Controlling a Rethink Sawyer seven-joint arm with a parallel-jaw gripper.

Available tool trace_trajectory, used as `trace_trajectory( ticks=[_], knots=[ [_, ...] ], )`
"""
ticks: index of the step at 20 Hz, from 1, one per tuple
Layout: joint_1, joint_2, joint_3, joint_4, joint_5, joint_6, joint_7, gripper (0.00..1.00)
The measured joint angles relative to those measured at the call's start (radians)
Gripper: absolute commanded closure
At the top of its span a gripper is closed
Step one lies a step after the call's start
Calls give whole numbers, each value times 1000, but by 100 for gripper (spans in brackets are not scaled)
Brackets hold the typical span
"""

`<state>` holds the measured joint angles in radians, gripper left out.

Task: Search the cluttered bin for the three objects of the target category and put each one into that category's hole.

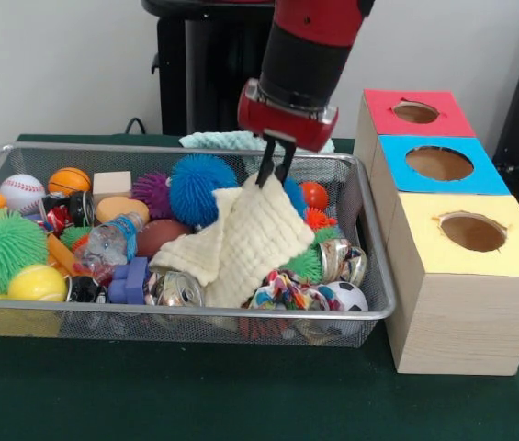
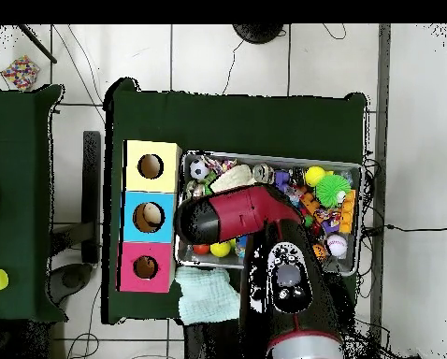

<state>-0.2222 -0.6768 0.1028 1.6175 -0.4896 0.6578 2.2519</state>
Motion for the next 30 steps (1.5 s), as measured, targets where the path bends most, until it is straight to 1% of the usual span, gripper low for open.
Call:
trace_trajectory(
  ticks=[1, 3, 4, 10, 12, 14, 15, 19, 23, 25, 26, 27, 29, 30],
  knots=[
    [-3, -14, 0, 5, 10, 17, 0, 100],
    [-17, -74, 0, 27, 49, 75, 0, 100],
    [-22, -93, 0, 34, 60, 87, 0, 100],
    [-59, -227, 0, 103, 131, 124, 0, 100],
    [-71, -290, 0, 138, 158, 138, 0, 100],
    [-73, -307, -1, 147, 164, 145, 0, 100],
    [-76, -348, -1, 167, 179, 169, 0, 100],
    [-75, -410, -1, 185, 198, 229, 0, 100],
    [-72, -502, -3, 211, 215, 360, 0, 100],
    [-69, -538, -6, 220, 220, 415, 0, 100],
    [-68, -547, -6, 223, 221, 426, 0, 100],
    [-65, -587, -11, 232, 227, 475, 0, 100],
    [-63, -610, -14, 238, 232, 499, 0, 100],
    [-61, -636, -18, 246, 237, 520, 0, 100]
  ],
)
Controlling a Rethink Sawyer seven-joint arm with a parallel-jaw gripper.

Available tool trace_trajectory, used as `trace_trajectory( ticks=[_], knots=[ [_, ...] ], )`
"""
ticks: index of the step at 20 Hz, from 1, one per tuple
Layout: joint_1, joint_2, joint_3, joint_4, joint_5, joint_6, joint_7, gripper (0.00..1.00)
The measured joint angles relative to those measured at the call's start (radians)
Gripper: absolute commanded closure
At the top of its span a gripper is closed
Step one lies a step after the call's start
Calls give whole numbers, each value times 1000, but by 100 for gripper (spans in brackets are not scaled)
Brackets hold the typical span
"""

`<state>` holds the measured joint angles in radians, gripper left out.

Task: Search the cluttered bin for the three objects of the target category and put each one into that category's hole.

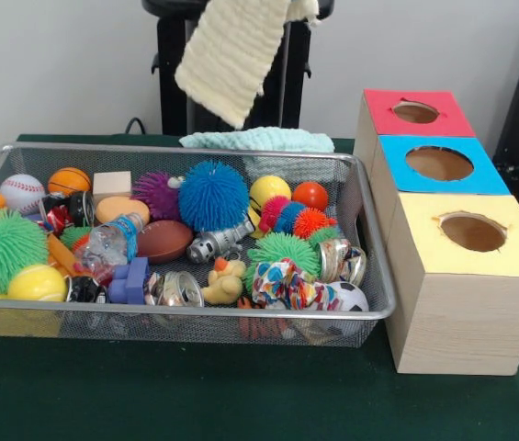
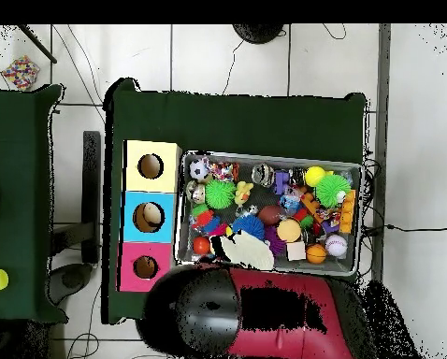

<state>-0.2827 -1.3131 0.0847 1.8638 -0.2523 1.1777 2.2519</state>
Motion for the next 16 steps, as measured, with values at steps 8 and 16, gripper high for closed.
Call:
trace_trajectory(
  ticks=[8, 16],
  knots=[
    [20, -131, -38, 70, 22, 70, 0, 100],
    [45, -183, -74, 160, 46, 54, 0, 100]
  ],
)
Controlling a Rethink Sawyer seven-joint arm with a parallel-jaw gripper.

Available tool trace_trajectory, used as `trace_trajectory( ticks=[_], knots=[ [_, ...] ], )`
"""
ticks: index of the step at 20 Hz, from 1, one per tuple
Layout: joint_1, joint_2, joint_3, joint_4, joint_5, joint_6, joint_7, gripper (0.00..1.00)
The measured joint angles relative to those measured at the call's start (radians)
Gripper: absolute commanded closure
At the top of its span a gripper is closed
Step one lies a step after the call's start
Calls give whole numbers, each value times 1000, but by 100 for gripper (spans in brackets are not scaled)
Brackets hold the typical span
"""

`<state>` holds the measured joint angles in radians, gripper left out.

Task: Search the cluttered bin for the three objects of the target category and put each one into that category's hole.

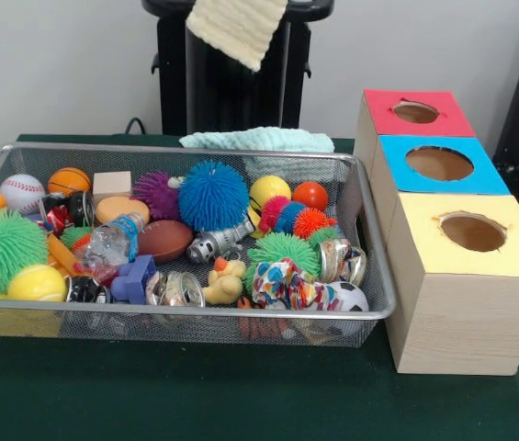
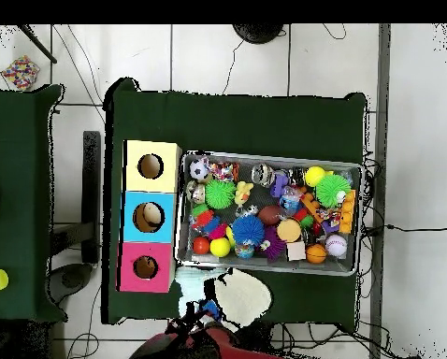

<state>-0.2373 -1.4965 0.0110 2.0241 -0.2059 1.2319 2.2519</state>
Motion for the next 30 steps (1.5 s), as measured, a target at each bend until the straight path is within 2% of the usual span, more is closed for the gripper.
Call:
trace_trajectory(
  ticks=[4, 9, 14, 16, 30],
  knots=[
    [8, 26, -2, 50, 22, -59, 0, 100],
    [8, 70, 3, 45, 26, -86, 0, 100],
    [8, 123, 29, 5, 24, -86, 0, 100],
    [8, 160, 54, -42, 23, -86, 0, 100],
    [4, 235, 124, -198, 17, -85, 0, 100]
  ],
)
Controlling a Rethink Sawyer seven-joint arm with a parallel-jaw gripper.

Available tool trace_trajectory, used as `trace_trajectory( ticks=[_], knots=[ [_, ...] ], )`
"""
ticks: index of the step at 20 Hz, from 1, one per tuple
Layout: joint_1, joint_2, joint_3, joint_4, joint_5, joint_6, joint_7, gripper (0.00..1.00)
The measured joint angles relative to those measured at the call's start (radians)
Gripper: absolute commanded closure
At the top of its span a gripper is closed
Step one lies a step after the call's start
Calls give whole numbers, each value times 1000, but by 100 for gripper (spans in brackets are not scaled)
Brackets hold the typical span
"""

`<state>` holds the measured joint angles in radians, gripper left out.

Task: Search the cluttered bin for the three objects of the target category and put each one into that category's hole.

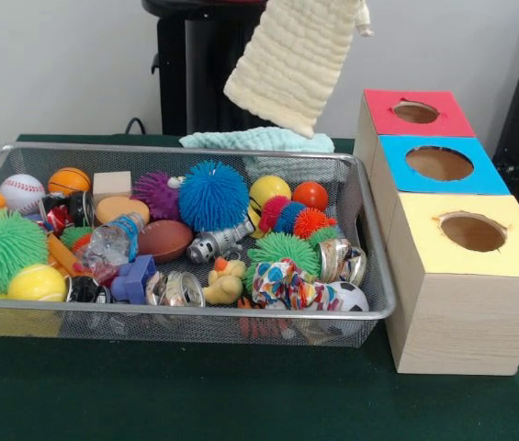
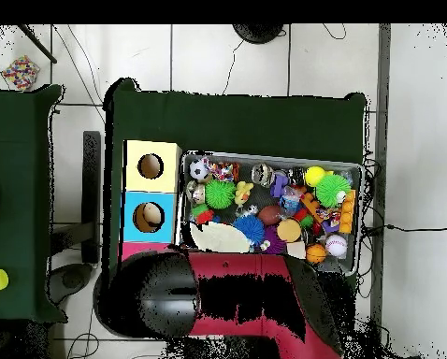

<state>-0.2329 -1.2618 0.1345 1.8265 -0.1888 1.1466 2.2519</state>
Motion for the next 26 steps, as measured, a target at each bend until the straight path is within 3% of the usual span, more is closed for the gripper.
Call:
trace_trajectory(
  ticks=[14, 26],
  knots=[
    [-5, 15, 9, -15, -5, -8, 0, 100],
    [-50, 34, 40, -25, -19, -138, 0, 100]
  ],
)
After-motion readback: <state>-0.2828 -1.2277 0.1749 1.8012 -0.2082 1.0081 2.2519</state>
